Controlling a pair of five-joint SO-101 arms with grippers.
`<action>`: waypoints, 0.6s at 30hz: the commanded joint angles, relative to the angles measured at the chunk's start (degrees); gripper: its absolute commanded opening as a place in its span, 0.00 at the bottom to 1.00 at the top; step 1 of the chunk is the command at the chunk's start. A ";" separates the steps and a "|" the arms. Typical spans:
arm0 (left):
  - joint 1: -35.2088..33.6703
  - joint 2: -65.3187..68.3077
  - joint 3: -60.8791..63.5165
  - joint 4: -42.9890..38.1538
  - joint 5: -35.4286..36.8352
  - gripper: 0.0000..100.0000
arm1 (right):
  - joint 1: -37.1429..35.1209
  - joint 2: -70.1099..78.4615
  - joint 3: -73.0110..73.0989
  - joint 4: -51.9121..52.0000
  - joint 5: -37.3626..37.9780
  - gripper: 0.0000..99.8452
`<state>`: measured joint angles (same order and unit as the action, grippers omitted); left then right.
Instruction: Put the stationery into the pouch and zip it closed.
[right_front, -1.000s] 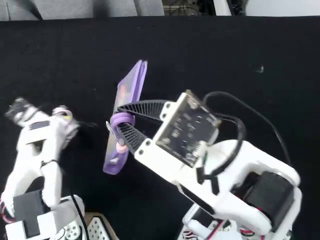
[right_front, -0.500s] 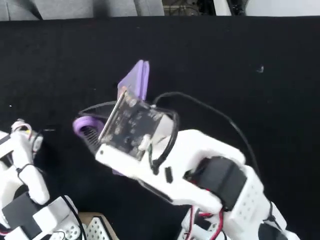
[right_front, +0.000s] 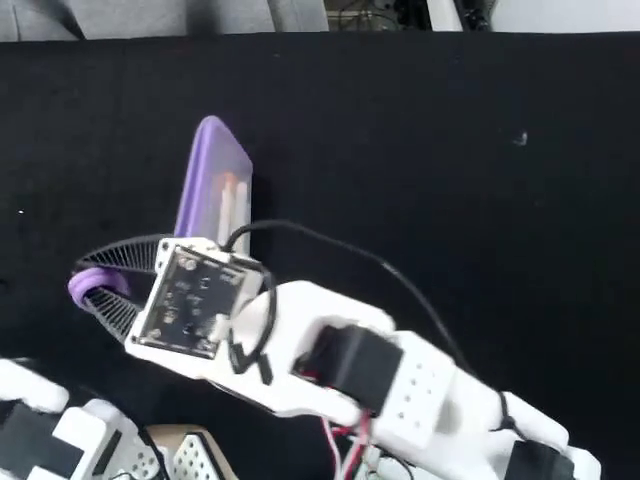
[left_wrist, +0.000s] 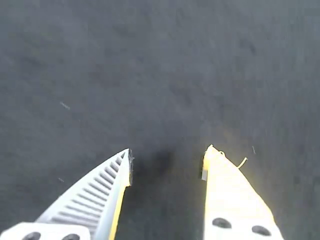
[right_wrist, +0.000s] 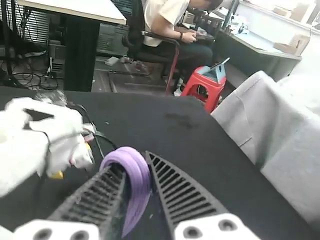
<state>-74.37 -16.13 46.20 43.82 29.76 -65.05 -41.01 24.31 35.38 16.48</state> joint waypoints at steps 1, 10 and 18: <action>-5.58 -1.49 -5.76 -0.18 -3.25 0.24 | -0.35 -0.31 5.49 -5.89 0.35 0.01; -7.69 -1.49 -7.34 -0.18 -7.47 0.24 | -0.35 -5.76 21.85 -10.11 0.26 0.01; -3.47 -1.49 -5.14 -0.09 -11.25 0.24 | 4.92 -21.14 41.36 -9.41 0.26 0.01</action>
<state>-80.97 -16.13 41.63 43.82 20.35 -63.74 -56.04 61.58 26.77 16.48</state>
